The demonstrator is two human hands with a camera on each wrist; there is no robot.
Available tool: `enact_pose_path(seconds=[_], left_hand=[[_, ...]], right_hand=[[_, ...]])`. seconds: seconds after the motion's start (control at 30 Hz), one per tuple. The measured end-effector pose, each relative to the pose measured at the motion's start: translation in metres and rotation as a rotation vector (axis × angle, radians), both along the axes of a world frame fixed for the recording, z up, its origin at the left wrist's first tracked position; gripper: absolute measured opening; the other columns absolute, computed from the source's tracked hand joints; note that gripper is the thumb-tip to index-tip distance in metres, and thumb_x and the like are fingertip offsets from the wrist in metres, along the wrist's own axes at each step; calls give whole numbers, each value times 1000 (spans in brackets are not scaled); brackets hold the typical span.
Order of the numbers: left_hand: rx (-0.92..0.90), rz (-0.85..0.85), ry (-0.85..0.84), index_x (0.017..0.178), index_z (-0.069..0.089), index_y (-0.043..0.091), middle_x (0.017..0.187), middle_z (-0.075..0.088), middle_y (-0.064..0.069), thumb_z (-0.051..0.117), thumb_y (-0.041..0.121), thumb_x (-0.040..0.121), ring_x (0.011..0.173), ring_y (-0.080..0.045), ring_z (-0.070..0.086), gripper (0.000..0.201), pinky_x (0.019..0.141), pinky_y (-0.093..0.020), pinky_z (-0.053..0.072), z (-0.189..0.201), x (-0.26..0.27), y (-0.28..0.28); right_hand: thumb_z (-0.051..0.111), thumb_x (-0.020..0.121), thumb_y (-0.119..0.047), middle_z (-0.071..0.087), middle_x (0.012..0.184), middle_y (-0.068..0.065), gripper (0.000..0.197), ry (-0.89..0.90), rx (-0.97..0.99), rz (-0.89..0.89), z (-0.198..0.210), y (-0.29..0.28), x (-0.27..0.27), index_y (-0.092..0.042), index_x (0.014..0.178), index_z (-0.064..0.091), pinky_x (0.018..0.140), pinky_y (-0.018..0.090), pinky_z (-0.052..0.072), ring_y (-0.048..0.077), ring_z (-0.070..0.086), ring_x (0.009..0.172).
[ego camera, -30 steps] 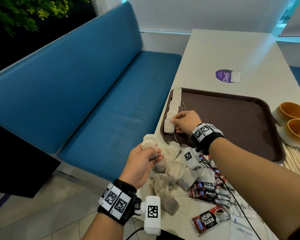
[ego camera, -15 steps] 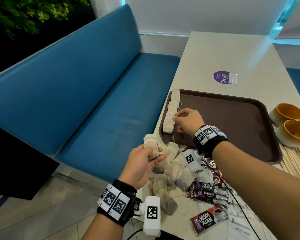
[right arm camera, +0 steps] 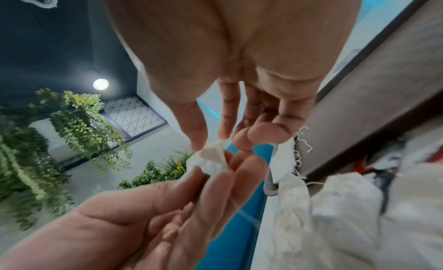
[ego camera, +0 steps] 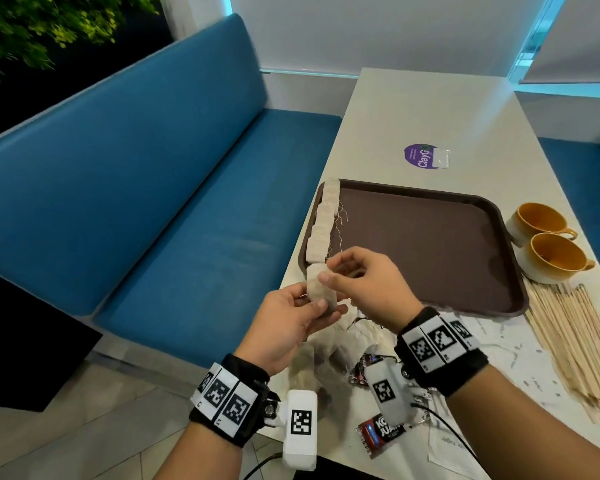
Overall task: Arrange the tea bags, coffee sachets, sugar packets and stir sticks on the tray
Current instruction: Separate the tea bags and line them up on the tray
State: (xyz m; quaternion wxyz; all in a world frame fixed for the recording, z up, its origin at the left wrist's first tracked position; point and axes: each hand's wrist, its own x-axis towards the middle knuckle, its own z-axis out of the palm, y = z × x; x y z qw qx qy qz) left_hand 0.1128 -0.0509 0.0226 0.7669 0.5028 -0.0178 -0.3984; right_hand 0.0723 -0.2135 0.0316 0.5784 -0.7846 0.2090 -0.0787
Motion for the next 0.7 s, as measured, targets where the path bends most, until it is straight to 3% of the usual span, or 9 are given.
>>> enact_pose_path(seconds=[0.07, 0.13, 0.23, 0.37, 0.47, 0.6, 0.7], left_hand=[[3, -34, -26, 122, 63, -9, 111, 72, -28, 54, -12, 96, 110, -43, 69, 27, 93, -36, 59, 1, -3, 0], [6, -43, -33, 122, 64, -8, 113, 70, -30, 57, -12, 94, 111, -46, 67, 29, 93, -38, 59, 0, -4, 0], [18, -40, -35, 122, 65, -8, 116, 69, -32, 60, -12, 92, 112, -48, 66, 30, 95, -40, 59, -1, -5, -1], [3, -38, -25, 125, 63, -6, 119, 69, -29, 63, -6, 92, 112, -48, 66, 33, 100, -44, 56, 0, -4, -2], [1, -2, -35, 123, 65, -5, 117, 71, -26, 65, 1, 92, 107, -44, 69, 31, 98, -41, 57, 2, -2, -2], [28, 35, -84, 120, 66, -2, 114, 73, -23, 62, 0, 95, 101, -40, 72, 25, 94, -38, 59, -1, 1, 1], [49, 29, -72, 121, 66, -2, 114, 73, -23, 60, 3, 98, 100, -38, 72, 24, 94, -38, 59, -4, 2, 2]], right_hand=[[86, 81, -22, 74, 86, 5, 19, -9, 50, -4, -4, -2, -9, -16, 96, 75, 70, 29, 59, 13, 68, 71], [84, 83, -10, 73, 82, 6, 17, -26, 121, -11, -5, -4, -15, -7, 97, 75, 62, 20, 53, 5, 62, 63], [82, 83, -6, 72, 76, 7, 12, -29, 183, -2, -5, -8, -20, -4, 93, 76, 53, 16, 45, 6, 55, 56], [81, 84, -6, 68, 79, 10, 22, -23, 216, -43, -7, -13, -19, -11, 104, 75, 51, 18, 46, 8, 56, 56], [77, 88, -7, 67, 82, 10, 25, 7, 238, -44, -10, -15, -18, -11, 112, 75, 52, 21, 46, 10, 54, 58], [77, 91, -15, 70, 76, 3, 8, 17, 279, -13, -8, -14, -20, -12, 97, 80, 58, 29, 47, 13, 53, 61], [77, 91, -21, 68, 70, 1, 9, -28, 246, -20, -6, -13, -20, -12, 89, 79, 60, 32, 48, 14, 56, 62]])
